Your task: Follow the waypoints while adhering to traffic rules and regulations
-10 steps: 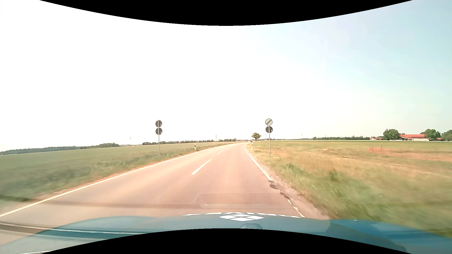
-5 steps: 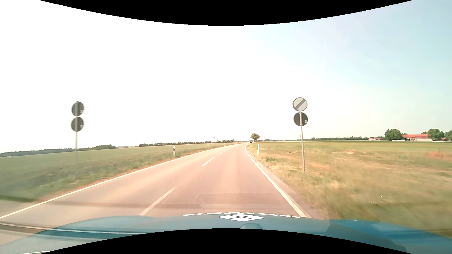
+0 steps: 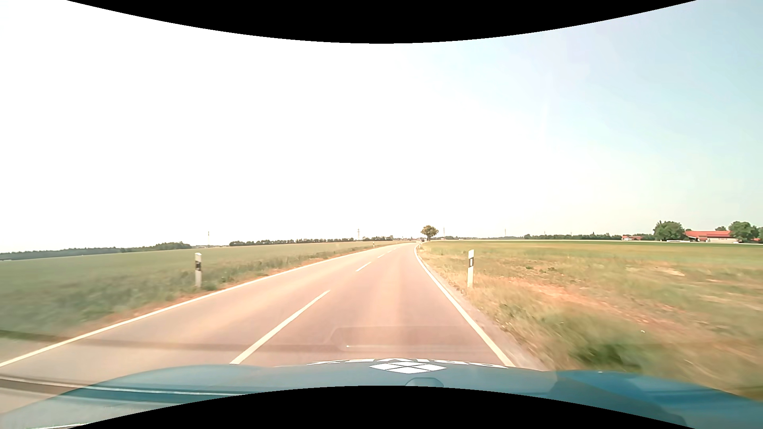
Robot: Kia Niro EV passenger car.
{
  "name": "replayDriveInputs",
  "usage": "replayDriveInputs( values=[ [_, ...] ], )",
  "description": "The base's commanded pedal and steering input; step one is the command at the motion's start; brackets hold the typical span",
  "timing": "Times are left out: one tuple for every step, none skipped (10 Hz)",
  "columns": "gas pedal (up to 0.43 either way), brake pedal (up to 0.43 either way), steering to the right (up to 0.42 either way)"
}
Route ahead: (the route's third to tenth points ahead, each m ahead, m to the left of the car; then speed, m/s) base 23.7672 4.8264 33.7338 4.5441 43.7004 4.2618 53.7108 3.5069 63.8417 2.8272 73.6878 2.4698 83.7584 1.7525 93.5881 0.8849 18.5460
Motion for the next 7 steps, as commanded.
replayDriveInputs(
  values=[
    [0.197,0.000,0.003],
    [0.197,0.000,0.005],
    [0.197,0.000,0.005],
    [0.197,0.000,0.005],
    [0.197,0.000,0.004],
    [0.197,0.000,0.003],
    [0.197,0.000,0.003]
  ],
)
